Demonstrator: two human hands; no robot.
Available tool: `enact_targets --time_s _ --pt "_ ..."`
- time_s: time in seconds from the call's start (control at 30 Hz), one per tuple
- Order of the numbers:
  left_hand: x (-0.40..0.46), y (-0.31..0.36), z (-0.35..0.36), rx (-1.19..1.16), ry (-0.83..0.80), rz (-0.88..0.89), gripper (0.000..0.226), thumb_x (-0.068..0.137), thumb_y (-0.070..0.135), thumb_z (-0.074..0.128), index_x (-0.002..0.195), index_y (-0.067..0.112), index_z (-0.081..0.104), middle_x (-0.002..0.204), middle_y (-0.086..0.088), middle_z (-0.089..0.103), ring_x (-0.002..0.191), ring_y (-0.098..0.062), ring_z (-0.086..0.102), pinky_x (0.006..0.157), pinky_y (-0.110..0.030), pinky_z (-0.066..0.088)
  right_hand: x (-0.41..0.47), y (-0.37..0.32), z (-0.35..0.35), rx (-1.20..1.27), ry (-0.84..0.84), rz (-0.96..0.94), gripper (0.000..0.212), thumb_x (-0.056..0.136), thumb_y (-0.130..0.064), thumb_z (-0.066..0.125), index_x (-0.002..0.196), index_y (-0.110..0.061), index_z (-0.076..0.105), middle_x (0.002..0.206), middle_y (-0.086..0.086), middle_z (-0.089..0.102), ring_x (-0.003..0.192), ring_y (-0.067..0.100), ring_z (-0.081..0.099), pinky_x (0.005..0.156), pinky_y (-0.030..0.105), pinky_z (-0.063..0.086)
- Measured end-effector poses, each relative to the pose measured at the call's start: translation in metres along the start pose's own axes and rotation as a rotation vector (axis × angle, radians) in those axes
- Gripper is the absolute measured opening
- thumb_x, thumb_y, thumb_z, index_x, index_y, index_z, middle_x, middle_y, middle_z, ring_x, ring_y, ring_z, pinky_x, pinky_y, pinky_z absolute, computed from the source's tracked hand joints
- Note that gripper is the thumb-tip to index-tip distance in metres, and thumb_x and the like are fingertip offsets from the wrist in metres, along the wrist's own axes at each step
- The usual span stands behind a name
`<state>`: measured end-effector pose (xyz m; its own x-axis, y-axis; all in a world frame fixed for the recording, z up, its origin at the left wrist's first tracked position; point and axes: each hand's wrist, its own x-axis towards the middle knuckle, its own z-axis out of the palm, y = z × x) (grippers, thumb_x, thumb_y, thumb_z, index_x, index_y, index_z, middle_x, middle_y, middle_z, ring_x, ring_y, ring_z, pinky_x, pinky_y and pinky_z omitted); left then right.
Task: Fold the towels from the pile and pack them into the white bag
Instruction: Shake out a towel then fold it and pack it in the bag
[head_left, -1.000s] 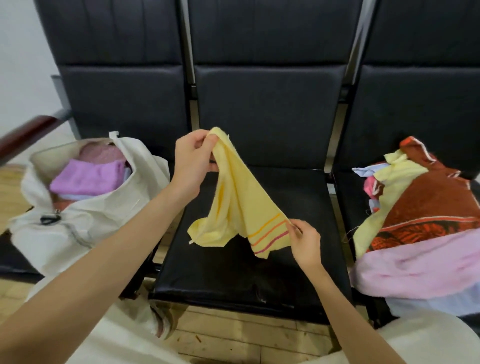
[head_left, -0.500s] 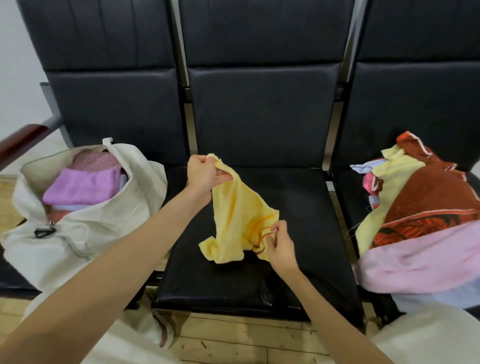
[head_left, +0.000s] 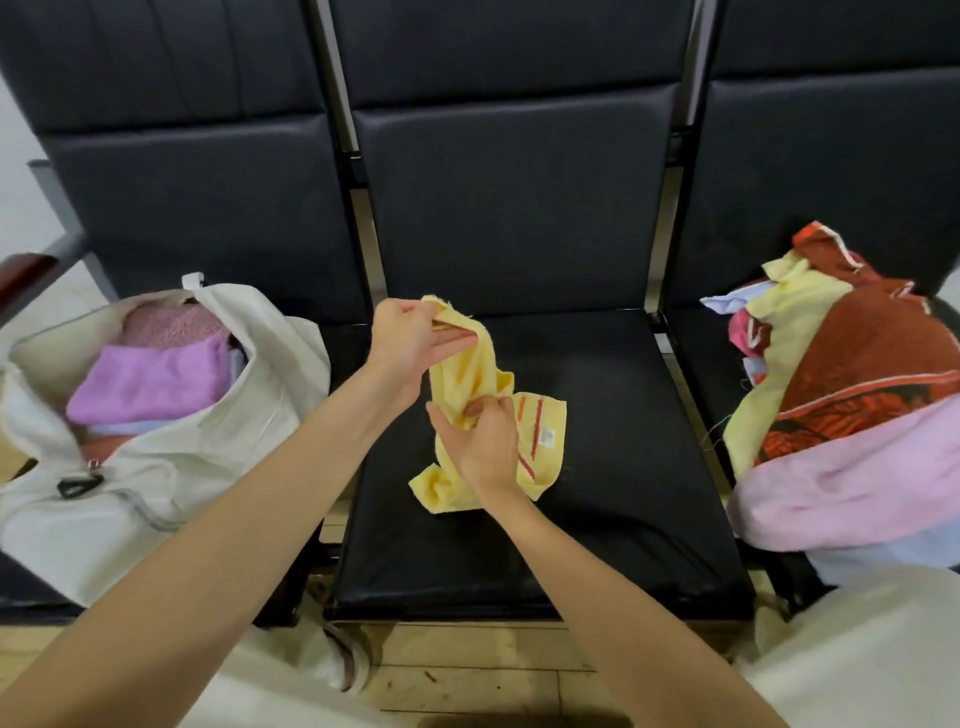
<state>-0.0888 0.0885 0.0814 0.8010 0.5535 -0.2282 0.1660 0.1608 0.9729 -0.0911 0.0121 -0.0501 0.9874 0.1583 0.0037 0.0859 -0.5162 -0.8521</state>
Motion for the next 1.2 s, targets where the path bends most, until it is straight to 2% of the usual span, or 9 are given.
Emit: enact_targets --time_s 0.13,0.27,0.4,0.5,0.6,0.73,0.9,1.03,1.2 --pt "-0.004 0.001 -0.004 -0.025 -0.012 0.001 0.021 0.099 0.005 0.044 0.116 -0.004 0.053 0.103 -0.021 0.064 0.083 -0.026 0.072 0.07 -0.034 0.061 0.008 -0.011 0.005 0.056 0.042 -0.029 0.033 0.086 -0.049 0.061 0.072 -0.02 0.052 0.074 -0.006 0.052 0.075 0.005 0.047 0.059 0.015 0.031" --pt "-0.001 0.004 -0.009 -0.076 0.009 -0.001 0.023 0.099 0.006 0.046 0.119 -0.004 0.05 0.107 -0.022 0.063 0.083 -0.027 0.072 0.072 -0.035 0.061 0.013 -0.009 0.004 -0.005 0.01 -0.03 0.028 0.093 -0.033 0.053 0.069 -0.017 0.048 0.08 0.006 0.055 0.064 0.006 0.044 0.056 0.016 0.028" --pt "0.002 0.011 -0.02 -0.149 0.083 0.05 0.021 0.099 0.006 0.046 0.116 -0.004 0.051 0.105 -0.022 0.063 0.082 -0.026 0.072 0.071 -0.035 0.06 0.012 -0.004 -0.022 -0.019 0.011 -0.055 0.033 0.089 -0.019 0.053 0.059 -0.02 0.04 0.074 0.002 0.049 0.059 0.007 0.043 0.055 0.015 0.031" --pt "0.002 0.015 -0.03 -0.202 0.15 0.091 0.014 0.099 0.006 0.046 0.11 0.0 0.052 0.102 -0.018 0.063 0.084 -0.025 0.071 0.072 -0.034 0.06 0.02 0.004 -0.054 -0.067 0.038 -0.093 0.03 0.082 -0.015 0.059 0.055 -0.013 0.047 0.066 -0.001 0.046 0.054 0.008 0.043 0.052 0.014 0.031" --pt "0.002 0.01 -0.044 -0.215 0.224 0.103 0.011 0.099 0.006 0.046 0.1 0.001 0.055 0.094 -0.015 0.064 0.083 -0.023 0.071 0.074 -0.033 0.06 0.033 0.019 -0.087 -0.209 -0.076 -0.162 0.022 0.079 -0.018 0.062 0.059 -0.009 0.06 0.068 0.003 0.053 0.061 0.01 0.048 0.059 0.02 0.035" --pt "0.0 -0.042 -0.074 -0.148 0.296 -0.01 0.016 0.099 0.005 0.045 0.115 0.002 0.047 0.11 -0.018 0.06 0.09 -0.022 0.069 0.077 -0.031 0.059 0.029 0.054 -0.114 -0.465 -0.231 -0.199 0.015 0.081 -0.019 0.063 0.07 -0.008 0.064 0.08 0.002 0.052 0.067 0.016 0.053 0.055 0.027 0.038" --pt "-0.001 -0.105 -0.107 -0.091 0.433 -0.174 0.029 0.099 0.005 0.042 0.125 -0.008 0.044 0.116 -0.028 0.058 0.082 -0.027 0.067 0.053 -0.023 0.057 0.018 0.079 -0.127 -0.665 -0.305 -0.22 0.016 0.085 -0.019 0.06 0.088 -0.009 0.072 0.094 0.006 0.055 0.078 0.023 0.058 0.06 0.029 0.042" --pt "0.0 -0.122 -0.126 0.218 0.397 -0.185 0.017 0.096 0.003 0.049 0.113 0.002 0.047 0.105 -0.027 0.061 0.066 -0.024 0.065 0.049 -0.023 0.057 0.023 0.085 -0.132 -0.64 -0.276 -0.263 0.02 0.092 -0.021 0.058 0.102 -0.012 0.072 0.097 0.005 0.055 0.078 0.019 0.055 0.062 0.027 0.039" --pt "-0.008 -0.121 -0.135 1.089 0.016 0.017 0.008 0.088 0.005 0.062 0.084 0.002 0.067 0.07 -0.017 0.067 0.058 -0.024 0.063 0.051 -0.028 0.054 0.028 0.086 -0.137 -0.471 -0.256 -0.317 0.022 0.094 -0.022 0.057 0.108 -0.015 0.072 0.091 0.0 0.054 0.081 0.015 0.056 0.071 0.024 0.041"
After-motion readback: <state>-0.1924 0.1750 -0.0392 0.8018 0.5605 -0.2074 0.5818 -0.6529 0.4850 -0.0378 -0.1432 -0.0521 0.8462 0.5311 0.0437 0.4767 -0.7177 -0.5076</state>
